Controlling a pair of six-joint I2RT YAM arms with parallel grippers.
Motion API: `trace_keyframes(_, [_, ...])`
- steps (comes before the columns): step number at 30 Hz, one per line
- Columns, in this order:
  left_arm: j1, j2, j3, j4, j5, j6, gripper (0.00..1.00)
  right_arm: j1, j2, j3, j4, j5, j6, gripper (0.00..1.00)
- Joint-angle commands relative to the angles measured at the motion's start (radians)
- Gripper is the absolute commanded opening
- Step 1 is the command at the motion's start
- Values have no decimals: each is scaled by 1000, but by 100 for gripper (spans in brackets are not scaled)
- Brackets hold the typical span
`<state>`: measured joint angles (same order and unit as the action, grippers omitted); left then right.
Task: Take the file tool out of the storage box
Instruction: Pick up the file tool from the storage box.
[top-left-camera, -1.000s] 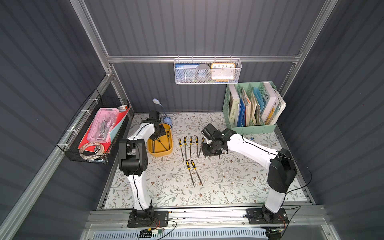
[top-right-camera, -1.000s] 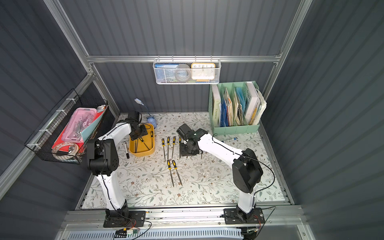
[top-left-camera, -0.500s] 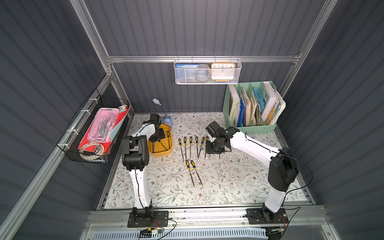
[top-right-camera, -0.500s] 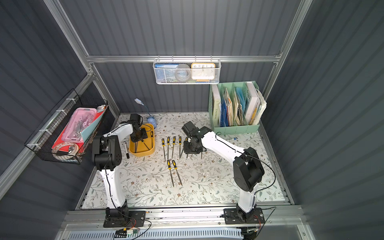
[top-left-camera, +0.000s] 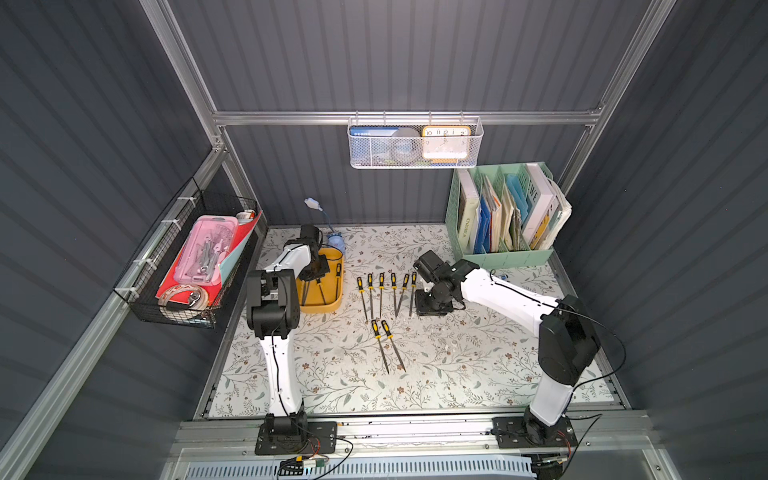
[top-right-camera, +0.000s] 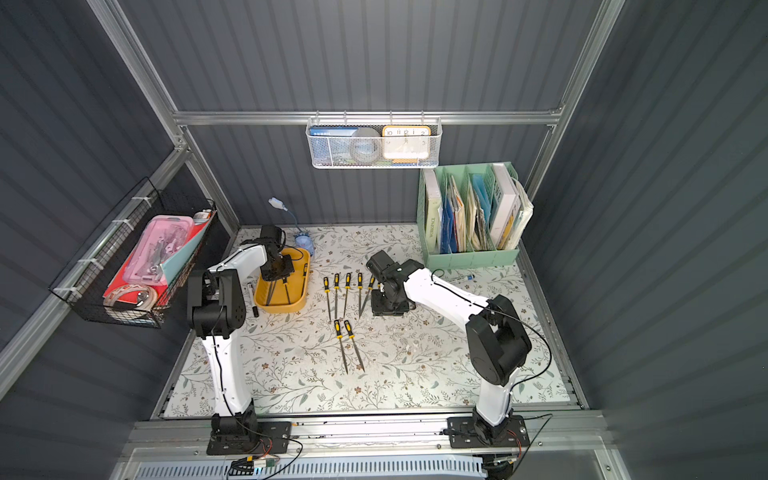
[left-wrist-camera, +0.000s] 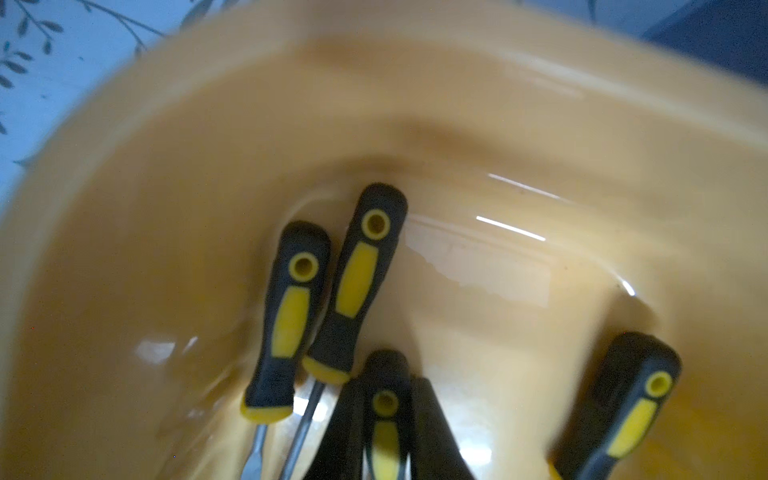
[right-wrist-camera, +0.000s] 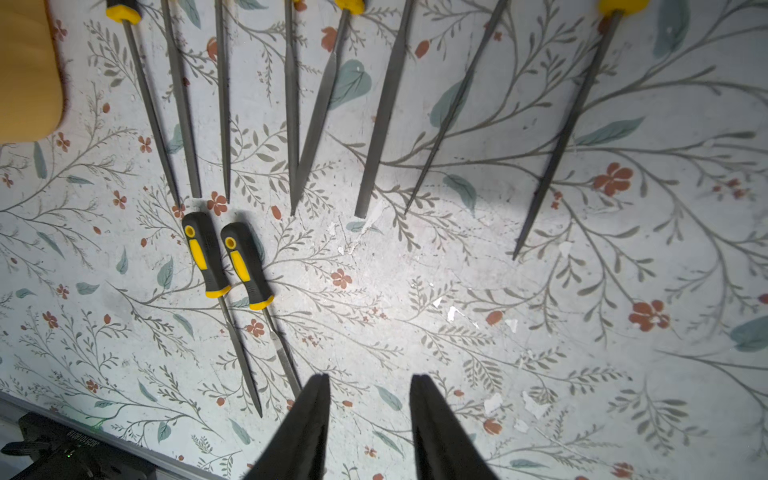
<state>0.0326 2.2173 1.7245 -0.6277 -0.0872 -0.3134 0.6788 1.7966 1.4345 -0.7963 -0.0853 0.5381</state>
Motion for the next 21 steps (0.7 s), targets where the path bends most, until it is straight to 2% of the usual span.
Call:
trace_keyframes(1, [0,-49,56,-51,-35,17,0,5,-31,57,1,11,4,38])
trace_keyframes(8, [-7,-149,137,-91,32,27,0,41,10,216,33,-30,12,42])
trace_keyframes(13, [-68,-216,132,-107,74,20,0,41,32,229,201,-196,85,43])
trace_keyframes(21, [-185,-311,81,-98,162,-54,0,41,127,284,411,-396,234,43])
